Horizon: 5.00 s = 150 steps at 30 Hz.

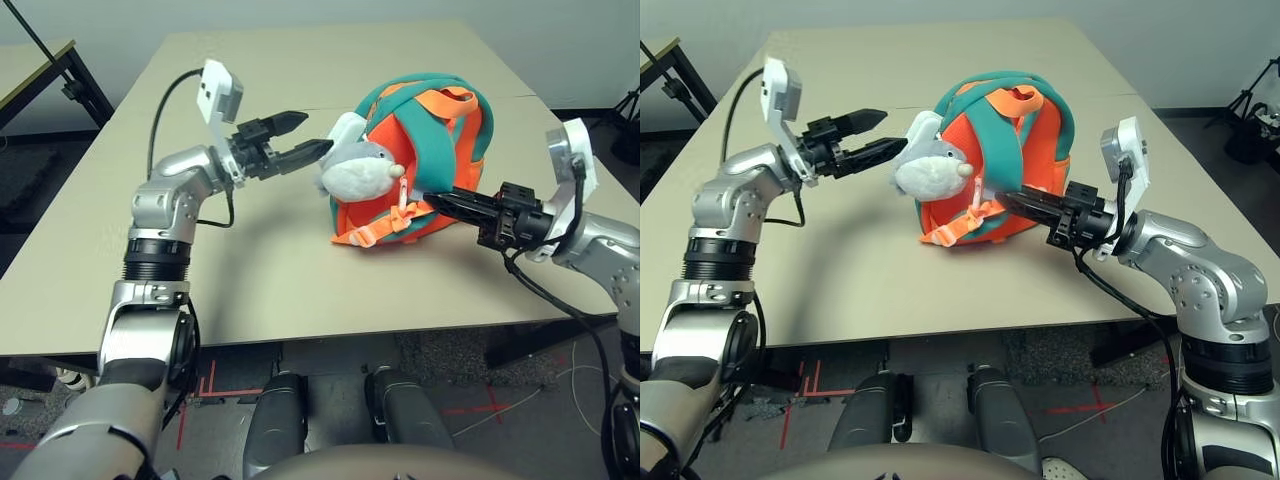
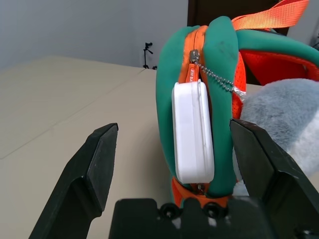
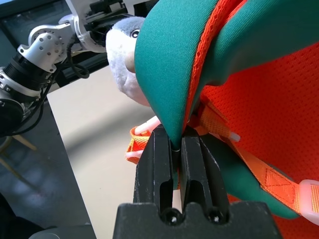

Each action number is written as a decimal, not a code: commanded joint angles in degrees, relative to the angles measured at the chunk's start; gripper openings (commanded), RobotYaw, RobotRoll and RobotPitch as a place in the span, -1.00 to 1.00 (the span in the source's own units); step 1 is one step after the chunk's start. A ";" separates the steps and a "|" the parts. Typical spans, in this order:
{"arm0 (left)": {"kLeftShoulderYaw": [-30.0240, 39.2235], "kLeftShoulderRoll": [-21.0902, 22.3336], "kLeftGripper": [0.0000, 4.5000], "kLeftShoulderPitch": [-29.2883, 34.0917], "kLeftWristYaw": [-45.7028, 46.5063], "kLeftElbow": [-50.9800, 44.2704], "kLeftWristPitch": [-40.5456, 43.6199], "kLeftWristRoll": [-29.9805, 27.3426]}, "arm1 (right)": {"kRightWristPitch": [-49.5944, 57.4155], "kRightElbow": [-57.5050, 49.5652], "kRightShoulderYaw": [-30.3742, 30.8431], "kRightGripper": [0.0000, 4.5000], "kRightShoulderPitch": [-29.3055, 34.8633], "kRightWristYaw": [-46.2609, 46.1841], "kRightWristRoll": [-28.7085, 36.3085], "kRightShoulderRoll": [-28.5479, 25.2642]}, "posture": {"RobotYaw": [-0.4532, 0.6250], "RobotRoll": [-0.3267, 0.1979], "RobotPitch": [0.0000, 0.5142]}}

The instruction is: Put the pencil case into the backpack and zip it.

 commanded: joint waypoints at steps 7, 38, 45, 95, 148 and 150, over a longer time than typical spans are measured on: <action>1.32 1.10 0.83 4.12 2.31 -6.21 3.97 -2.36 | -1.16 0.40 1.23 -1.00 -1.75 2.65 0.59 0.68 | -0.33 0.25 -0.72; -3.79 -9.19 -1.00 -4.01 -0.54 13.02 -4.23 0.73 | -0.39 -2.00 -0.03 -1.00 -0.46 1.40 1.31 0.52 | -0.44 0.25 -0.69; -5.80 -11.50 -1.00 -6.39 0.55 20.51 -5.88 4.58 | -0.20 -2.51 -0.10 -1.00 -0.19 1.07 1.47 0.45 | -0.45 0.25 -0.68; 2.09 7.89 0.98 9.19 2.98 -16.12 17.32 -5.31 | -3.18 1.16 3.97 -1.00 -1.83 3.54 -3.06 1.97 | -0.34 0.25 -0.75; -10.21 5.06 -0.88 -2.43 -4.89 -11.00 16.44 -5.18 | -5.21 2.14 4.94 -1.00 -1.55 4.10 -5.02 2.49 | -0.36 0.25 -0.75; -8.94 6.81 -0.88 -1.96 -5.21 -11.91 17.29 -5.85 | -5.18 2.39 5.08 -1.00 -1.73 4.34 -5.15 2.43 | -0.35 0.25 -0.75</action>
